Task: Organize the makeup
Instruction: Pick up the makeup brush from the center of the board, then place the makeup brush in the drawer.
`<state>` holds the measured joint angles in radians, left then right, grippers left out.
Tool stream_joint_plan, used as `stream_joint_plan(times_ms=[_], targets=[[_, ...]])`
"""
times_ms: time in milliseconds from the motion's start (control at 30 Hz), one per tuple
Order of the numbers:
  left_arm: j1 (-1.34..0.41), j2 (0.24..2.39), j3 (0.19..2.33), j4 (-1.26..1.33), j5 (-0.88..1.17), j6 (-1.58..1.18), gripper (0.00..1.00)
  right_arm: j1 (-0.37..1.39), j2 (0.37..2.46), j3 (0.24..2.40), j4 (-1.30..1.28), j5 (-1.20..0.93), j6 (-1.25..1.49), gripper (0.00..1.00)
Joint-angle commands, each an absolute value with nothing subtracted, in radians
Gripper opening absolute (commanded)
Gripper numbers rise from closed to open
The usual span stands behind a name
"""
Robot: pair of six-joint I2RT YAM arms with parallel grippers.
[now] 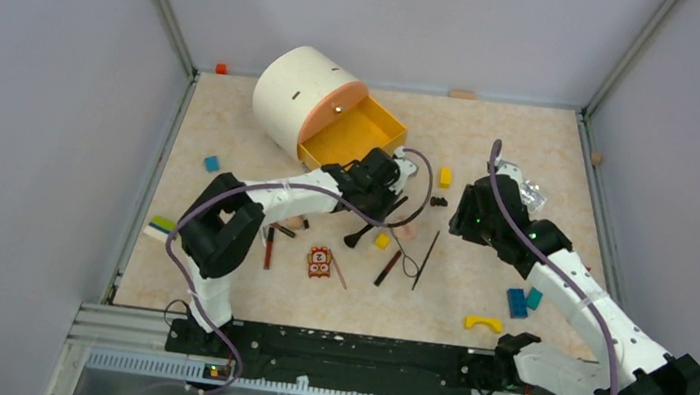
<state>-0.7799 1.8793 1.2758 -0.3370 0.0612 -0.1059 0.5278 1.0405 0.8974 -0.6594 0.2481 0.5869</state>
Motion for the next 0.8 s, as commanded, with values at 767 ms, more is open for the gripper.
stream_joint_plan(times_ms=[767], targets=[[-0.55, 1.687, 1.759, -0.488, -0.108, -0.054, 0.0, 0.52, 0.992, 0.892, -0.663, 0.266, 0.578, 0.44]])
